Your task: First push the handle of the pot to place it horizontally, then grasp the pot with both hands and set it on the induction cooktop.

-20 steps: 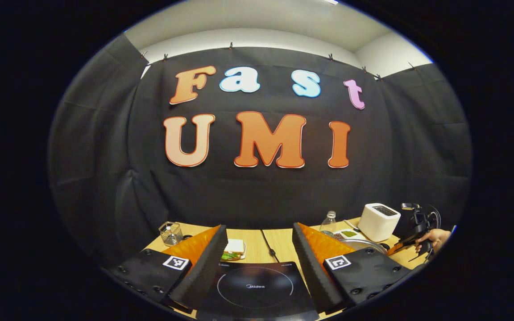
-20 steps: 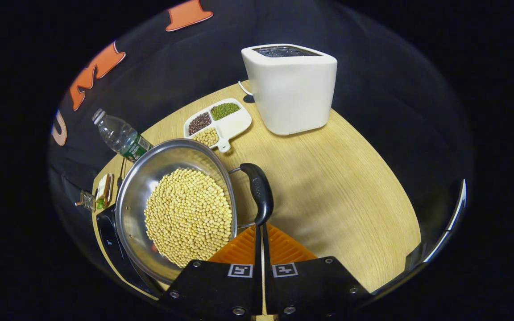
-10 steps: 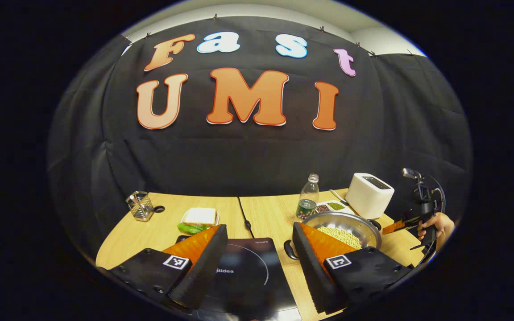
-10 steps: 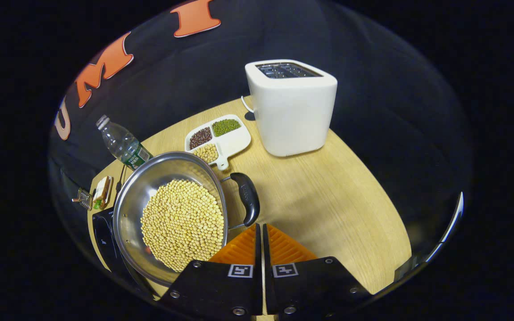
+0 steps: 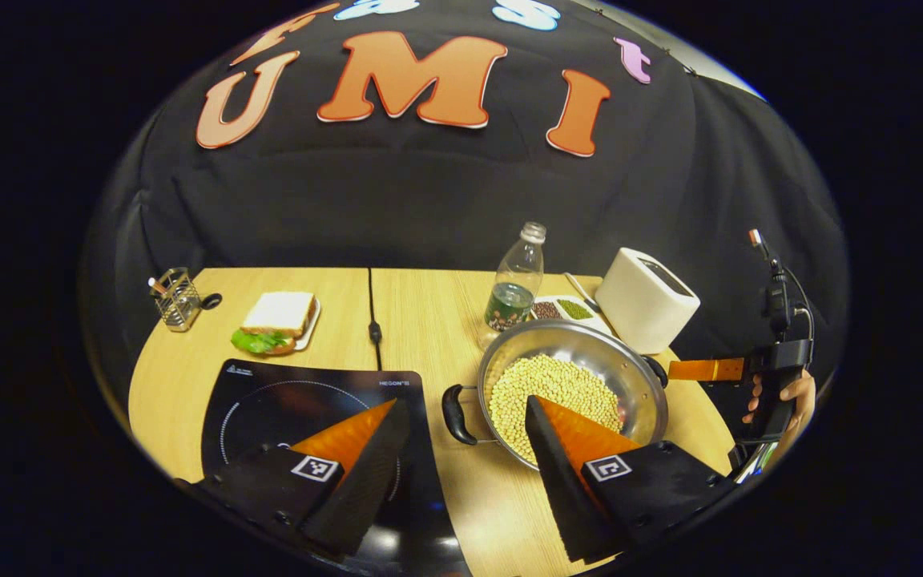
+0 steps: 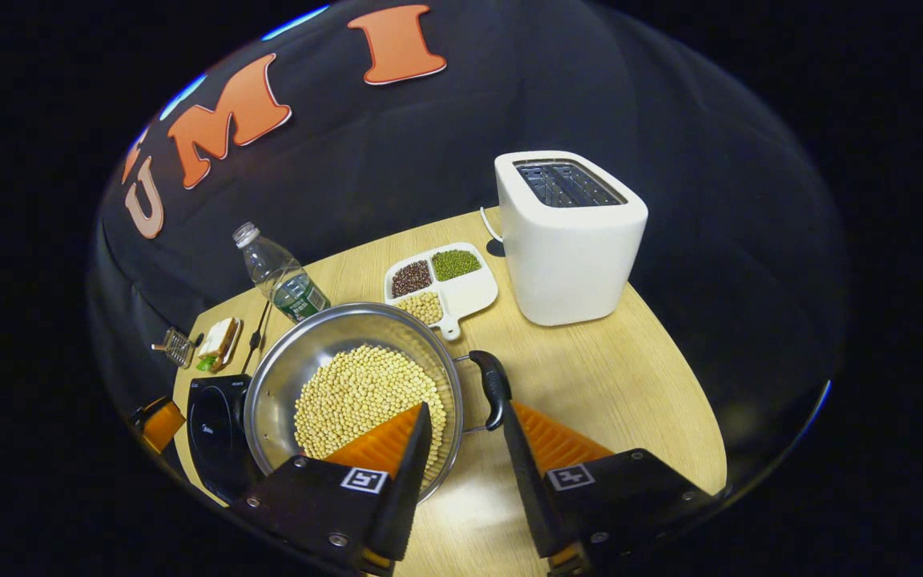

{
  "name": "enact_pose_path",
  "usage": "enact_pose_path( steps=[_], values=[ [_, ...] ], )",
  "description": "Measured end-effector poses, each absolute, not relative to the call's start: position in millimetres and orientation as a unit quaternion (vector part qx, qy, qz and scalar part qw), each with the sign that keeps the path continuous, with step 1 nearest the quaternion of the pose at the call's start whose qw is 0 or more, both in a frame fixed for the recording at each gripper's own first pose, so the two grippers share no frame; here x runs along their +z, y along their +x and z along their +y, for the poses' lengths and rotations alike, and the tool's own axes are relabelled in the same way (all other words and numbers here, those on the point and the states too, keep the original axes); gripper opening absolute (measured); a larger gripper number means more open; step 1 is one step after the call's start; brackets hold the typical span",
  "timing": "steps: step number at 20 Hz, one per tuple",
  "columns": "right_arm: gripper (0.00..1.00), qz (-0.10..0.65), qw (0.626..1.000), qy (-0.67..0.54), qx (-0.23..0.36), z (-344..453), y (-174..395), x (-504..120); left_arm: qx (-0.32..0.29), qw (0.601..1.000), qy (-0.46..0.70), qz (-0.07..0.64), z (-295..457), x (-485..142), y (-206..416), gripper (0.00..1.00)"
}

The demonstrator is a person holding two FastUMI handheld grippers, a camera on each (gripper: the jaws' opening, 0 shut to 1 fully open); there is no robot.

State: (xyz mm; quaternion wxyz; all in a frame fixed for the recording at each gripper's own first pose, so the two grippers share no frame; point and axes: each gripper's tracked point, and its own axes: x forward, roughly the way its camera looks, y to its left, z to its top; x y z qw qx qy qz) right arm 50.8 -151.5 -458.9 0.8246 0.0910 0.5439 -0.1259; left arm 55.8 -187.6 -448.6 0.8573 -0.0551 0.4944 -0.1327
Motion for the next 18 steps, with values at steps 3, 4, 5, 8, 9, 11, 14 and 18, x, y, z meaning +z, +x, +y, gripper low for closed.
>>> enact_pose_path(
  steps=[3, 4, 5, 8, 9, 11, 14, 18],
  values=[
    [0.67, 0.554, 0.820, 0.087, -0.119, -147, 53, -468, -0.127, 0.831, -0.048, 0.539, -198, -478, 52, 0.96],
    [0.74, 0.555, 0.819, 0.086, -0.119, -148, 54, -471, -0.125, 0.825, -0.042, 0.550, -199, -488, 52, 0.96],
    [0.74, 0.555, 0.819, 0.084, -0.121, -151, 54, -473, -0.121, 0.820, -0.038, 0.558, -200, -497, 52, 0.96],
    [0.74, 0.560, 0.815, 0.078, -0.129, -158, 53, -482, -0.121, 0.808, -0.043, 0.575, -205, -518, 53, 0.96],
    [0.74, 0.562, 0.813, 0.076, -0.130, -161, 53, -485, -0.121, 0.804, -0.046, 0.581, -207, -523, 52, 0.96],
    [0.74, 0.564, 0.812, 0.073, -0.129, -162, 54, -491, -0.123, 0.798, -0.056, 0.588, -211, -533, 50, 0.96],
    [0.75, 0.571, 0.810, 0.065, -0.119, -158, 54, -500, -0.120, 0.792, -0.074, 0.594, -219, -547, 47, 0.96],
    [0.78, 0.573, 0.811, 0.034, -0.115, -158, 55, -511, -0.114, 0.811, -0.057, 0.570, -219, -554, 57, 0.94]
  ],
)
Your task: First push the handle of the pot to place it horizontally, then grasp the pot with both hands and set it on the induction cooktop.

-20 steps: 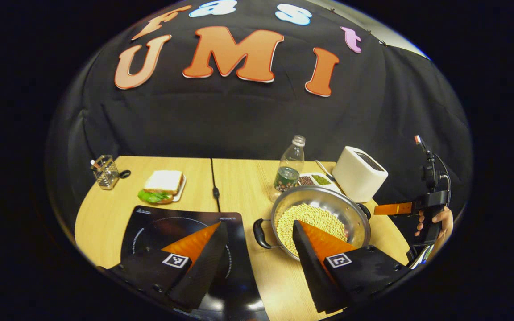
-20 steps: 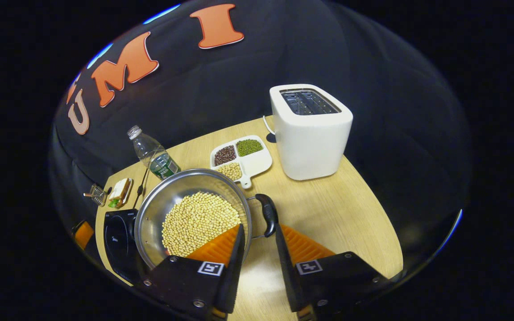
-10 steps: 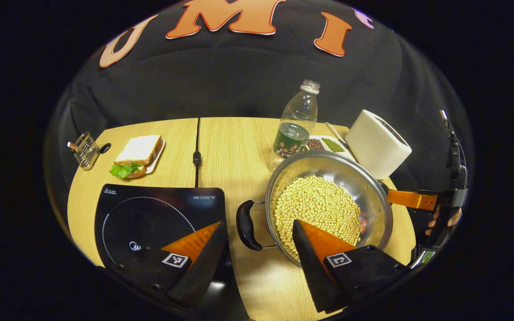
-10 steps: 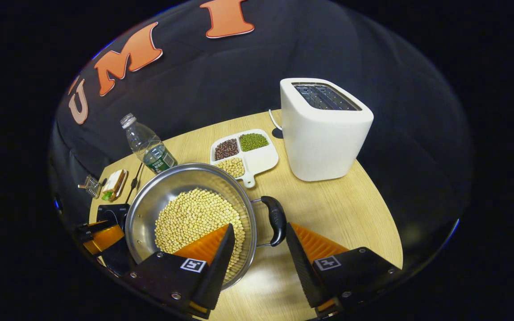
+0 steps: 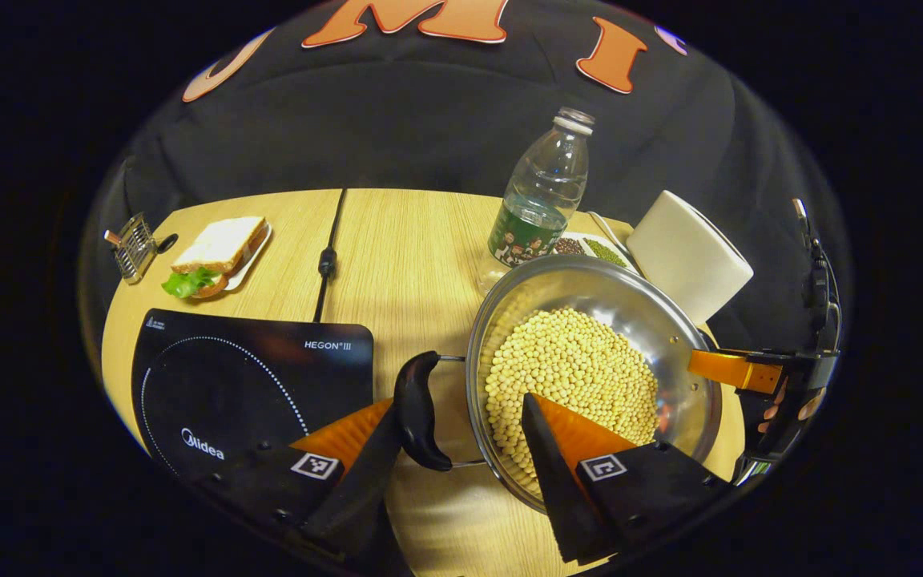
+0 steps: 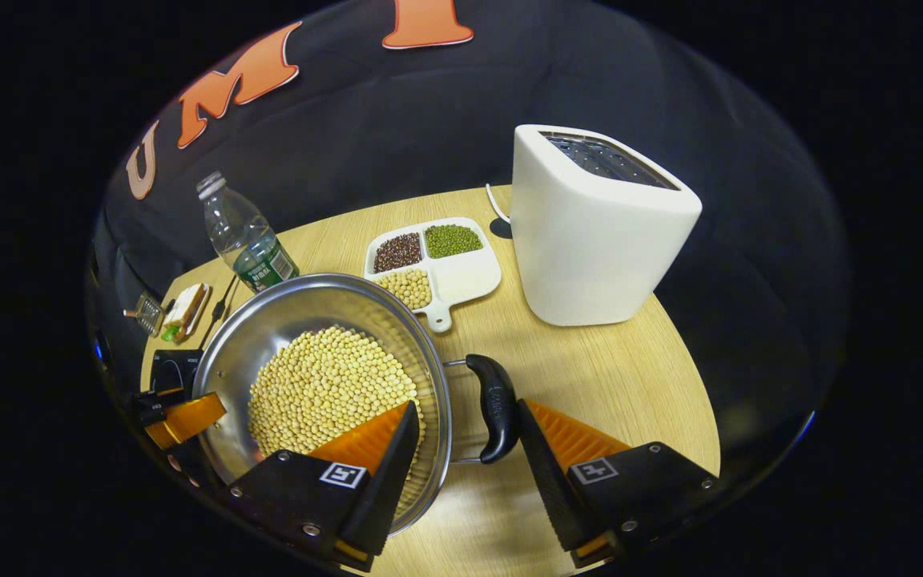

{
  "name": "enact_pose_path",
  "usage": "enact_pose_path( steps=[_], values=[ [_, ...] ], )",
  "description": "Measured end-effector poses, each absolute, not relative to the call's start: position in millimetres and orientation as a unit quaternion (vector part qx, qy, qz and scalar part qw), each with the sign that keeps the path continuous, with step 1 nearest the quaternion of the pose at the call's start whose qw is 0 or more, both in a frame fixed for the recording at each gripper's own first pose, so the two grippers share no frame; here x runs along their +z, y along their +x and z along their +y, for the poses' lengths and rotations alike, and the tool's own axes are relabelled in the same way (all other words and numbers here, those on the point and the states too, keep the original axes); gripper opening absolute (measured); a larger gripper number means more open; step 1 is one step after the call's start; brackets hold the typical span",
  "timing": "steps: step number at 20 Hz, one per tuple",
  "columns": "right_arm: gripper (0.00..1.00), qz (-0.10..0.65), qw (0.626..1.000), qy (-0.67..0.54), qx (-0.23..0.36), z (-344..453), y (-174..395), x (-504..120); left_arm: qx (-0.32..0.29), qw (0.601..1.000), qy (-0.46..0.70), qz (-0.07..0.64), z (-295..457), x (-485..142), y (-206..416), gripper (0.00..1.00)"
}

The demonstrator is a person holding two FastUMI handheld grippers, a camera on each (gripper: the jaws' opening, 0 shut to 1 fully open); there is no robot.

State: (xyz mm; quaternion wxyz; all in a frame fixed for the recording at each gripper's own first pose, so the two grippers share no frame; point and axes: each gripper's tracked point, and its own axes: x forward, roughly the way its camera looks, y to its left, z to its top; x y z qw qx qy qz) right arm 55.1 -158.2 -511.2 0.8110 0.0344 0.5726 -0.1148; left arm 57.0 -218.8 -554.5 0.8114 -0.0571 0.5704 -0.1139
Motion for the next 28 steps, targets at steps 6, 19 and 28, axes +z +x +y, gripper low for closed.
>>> enact_pose_path(
  steps=[6, 19, 28],
  values=[
    [0.80, 0.566, 0.815, 0.014, -0.121, -156, 53, -519, -0.104, 0.842, -0.011, 0.530, -221, -568, 75, 0.93],
    [0.62, 0.565, 0.818, 0.007, -0.105, -157, 50, -523, -0.101, 0.860, 0.032, 0.499, -218, -566, 68, 0.78],
    [0.70, 0.570, 0.813, -0.014, -0.114, -153, 40, -522, -0.135, 0.855, 0.061, 0.496, -230, -590, 82, 0.85]
  ],
)
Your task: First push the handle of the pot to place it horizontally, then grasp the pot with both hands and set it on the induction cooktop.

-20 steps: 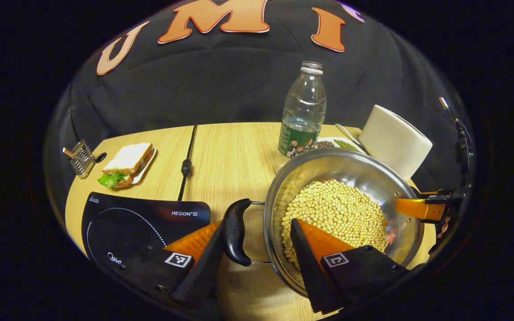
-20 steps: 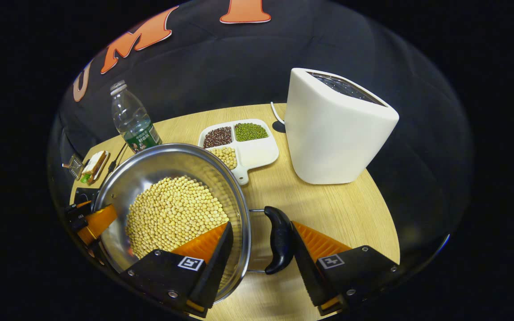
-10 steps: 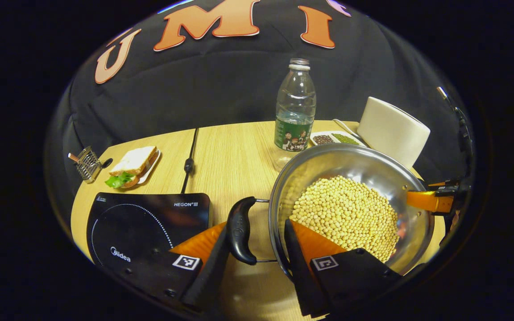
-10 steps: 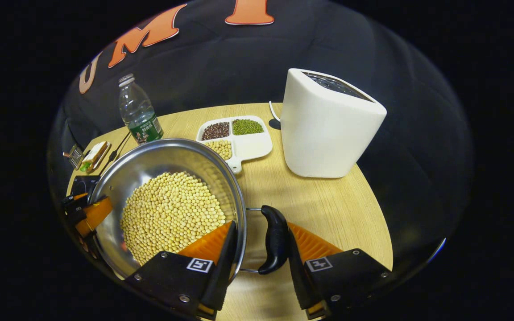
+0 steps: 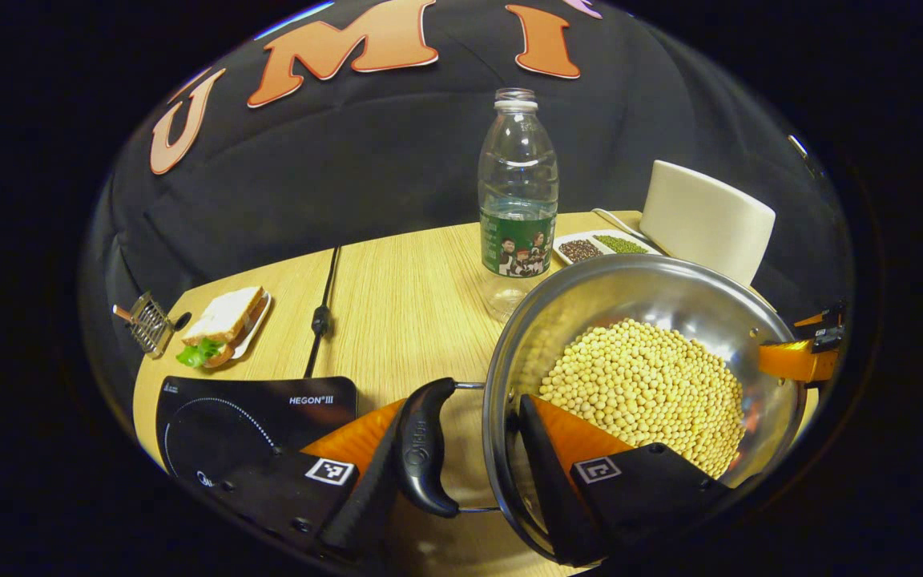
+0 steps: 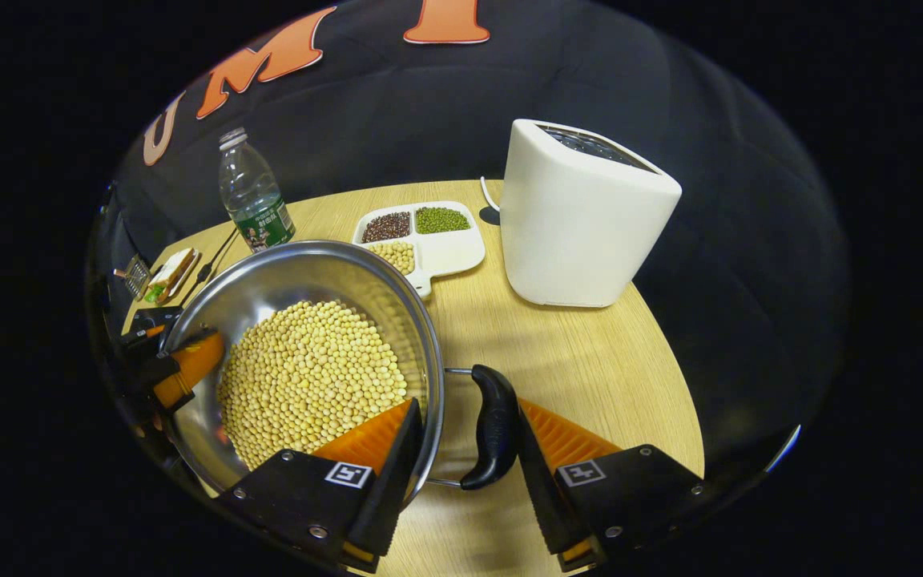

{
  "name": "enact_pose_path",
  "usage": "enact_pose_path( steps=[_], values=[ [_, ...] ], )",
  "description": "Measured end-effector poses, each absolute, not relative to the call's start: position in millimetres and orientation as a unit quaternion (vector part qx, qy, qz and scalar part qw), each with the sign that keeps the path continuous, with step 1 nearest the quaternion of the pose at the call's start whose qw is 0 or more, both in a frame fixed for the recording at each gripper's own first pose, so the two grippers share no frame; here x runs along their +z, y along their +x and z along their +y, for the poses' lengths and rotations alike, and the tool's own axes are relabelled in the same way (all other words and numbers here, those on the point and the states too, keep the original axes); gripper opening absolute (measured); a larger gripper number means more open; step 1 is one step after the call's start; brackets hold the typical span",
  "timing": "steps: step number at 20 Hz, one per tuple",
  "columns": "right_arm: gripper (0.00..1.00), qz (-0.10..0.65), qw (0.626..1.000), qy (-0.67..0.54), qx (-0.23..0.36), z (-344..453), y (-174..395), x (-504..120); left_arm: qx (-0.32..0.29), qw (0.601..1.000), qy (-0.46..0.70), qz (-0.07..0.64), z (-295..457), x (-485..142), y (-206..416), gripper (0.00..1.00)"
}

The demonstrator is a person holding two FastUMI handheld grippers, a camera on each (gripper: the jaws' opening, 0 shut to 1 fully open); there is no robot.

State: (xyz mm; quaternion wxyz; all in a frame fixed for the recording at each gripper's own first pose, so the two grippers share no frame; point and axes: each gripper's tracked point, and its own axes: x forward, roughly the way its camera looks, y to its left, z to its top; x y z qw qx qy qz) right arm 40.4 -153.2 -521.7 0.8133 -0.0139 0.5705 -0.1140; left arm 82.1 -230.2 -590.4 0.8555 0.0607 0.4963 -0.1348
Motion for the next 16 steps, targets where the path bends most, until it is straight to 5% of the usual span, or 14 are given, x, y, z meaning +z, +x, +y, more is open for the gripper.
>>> enact_pose_path(
  steps=[4, 7, 16],
  values=[
    [0.67, 0.572, 0.810, -0.001, -0.131, -152, 40, -521, -0.141, 0.853, 0.049, 0.500, -232, -587, 84, 0.77],
    [0.55, 0.576, 0.805, 0.004, -0.143, -150, 40, -525, -0.133, 0.853, 0.041, 0.502, -229, -584, 76, 0.72],
    [0.51, 0.558, 0.816, 0.002, -0.151, -131, 42, -497, -0.095, 0.871, 0.039, 0.480, -206, -548, 72, 0.71]
  ],
)
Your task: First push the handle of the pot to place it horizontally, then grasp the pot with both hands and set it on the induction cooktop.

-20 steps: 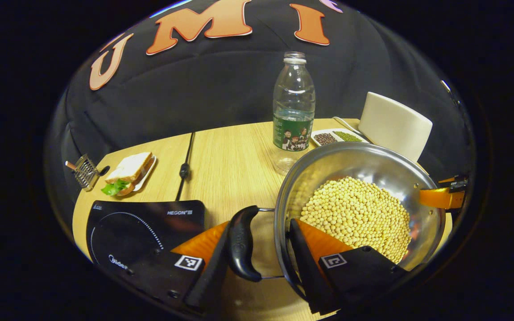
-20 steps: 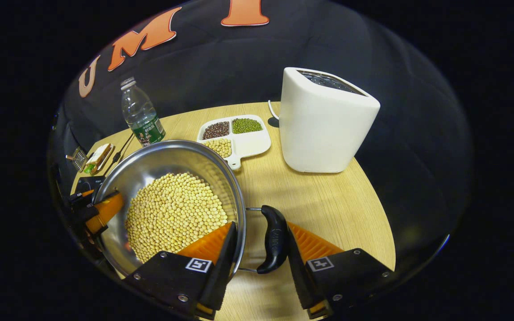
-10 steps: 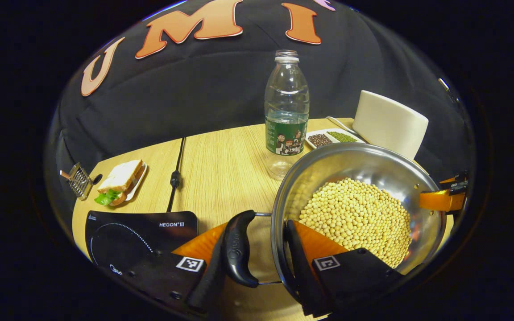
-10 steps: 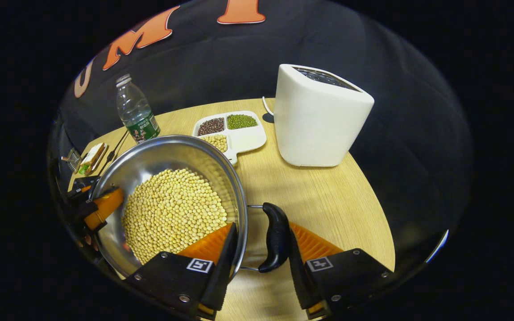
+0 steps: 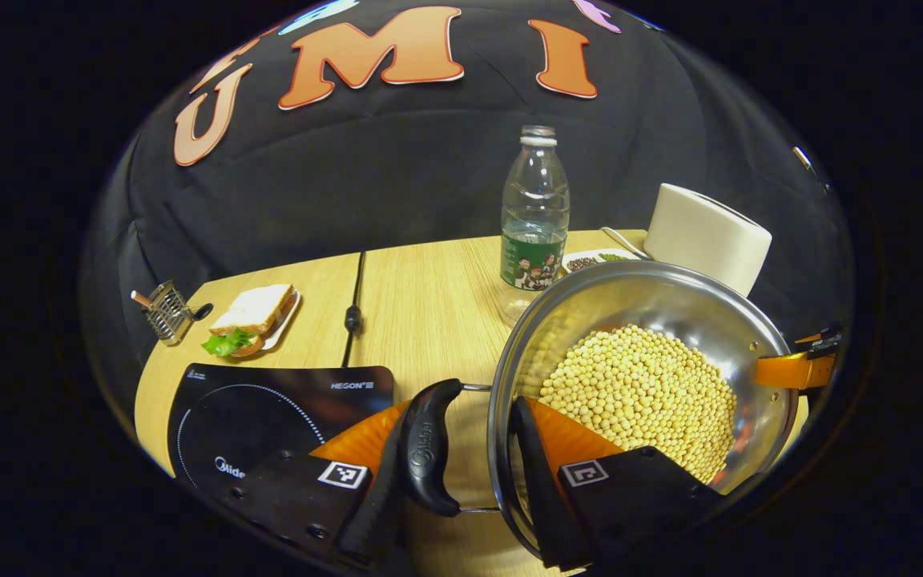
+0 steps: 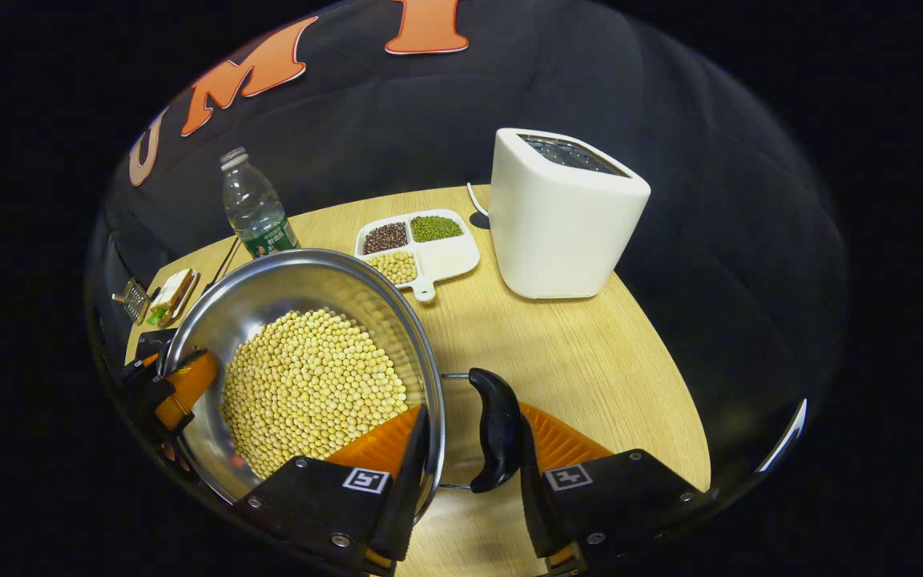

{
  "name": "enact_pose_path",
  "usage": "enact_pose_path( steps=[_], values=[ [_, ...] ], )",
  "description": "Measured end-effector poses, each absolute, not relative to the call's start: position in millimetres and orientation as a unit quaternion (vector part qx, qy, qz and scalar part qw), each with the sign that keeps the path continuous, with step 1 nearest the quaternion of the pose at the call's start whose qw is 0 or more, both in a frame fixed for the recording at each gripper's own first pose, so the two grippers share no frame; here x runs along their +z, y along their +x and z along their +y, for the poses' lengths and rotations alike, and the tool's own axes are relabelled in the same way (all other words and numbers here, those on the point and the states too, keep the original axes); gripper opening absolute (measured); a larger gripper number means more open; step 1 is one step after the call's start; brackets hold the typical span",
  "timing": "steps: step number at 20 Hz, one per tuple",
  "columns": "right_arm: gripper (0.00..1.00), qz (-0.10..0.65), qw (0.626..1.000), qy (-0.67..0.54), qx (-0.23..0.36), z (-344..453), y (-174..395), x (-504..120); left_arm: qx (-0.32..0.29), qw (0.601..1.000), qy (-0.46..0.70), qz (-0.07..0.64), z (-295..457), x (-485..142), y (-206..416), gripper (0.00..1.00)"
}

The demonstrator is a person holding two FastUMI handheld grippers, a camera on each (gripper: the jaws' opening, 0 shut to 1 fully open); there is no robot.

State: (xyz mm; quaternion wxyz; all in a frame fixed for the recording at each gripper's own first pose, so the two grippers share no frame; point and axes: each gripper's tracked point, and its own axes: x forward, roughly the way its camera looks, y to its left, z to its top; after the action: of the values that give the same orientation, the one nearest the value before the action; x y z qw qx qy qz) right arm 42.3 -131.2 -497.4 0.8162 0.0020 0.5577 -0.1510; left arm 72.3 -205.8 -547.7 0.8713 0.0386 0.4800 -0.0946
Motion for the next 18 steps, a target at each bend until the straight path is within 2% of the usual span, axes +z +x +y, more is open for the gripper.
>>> enact_pose_path(
  steps=[1, 5, 6, 7, 9, 10, 18],
  values=[
    [0.56, 0.556, 0.818, 0.001, -0.149, -128, 43, -495, -0.089, 0.873, 0.038, 0.478, -199, -543, 71, 0.71],
    [0.56, 0.548, 0.826, -0.005, -0.133, -100, 48, -480, -0.066, 0.876, 0.028, 0.477, -166, -522, 67, 0.73],
    [0.56, 0.547, 0.827, -0.010, -0.127, -91, 50, -476, -0.061, 0.877, 0.026, 0.475, -158, -517, 66, 0.70],
    [0.56, 0.545, 0.830, -0.014, -0.120, -83, 53, -474, -0.054, 0.878, 0.025, 0.475, -148, -512, 65, 0.74],
    [0.56, 0.539, 0.835, -0.019, -0.110, -64, 59, -465, -0.042, 0.880, 0.022, 0.472, -128, -501, 64, 0.70],
    [0.56, 0.537, 0.837, -0.022, -0.103, -54, 63, -462, -0.035, 0.882, 0.021, 0.470, -117, -496, 65, 0.74],
    [0.56, 0.535, 0.843, -0.034, -0.040, 44, 86, -456, 0.020, 0.883, 0.021, 0.468, -12, -469, 55, 0.73]
  ],
)
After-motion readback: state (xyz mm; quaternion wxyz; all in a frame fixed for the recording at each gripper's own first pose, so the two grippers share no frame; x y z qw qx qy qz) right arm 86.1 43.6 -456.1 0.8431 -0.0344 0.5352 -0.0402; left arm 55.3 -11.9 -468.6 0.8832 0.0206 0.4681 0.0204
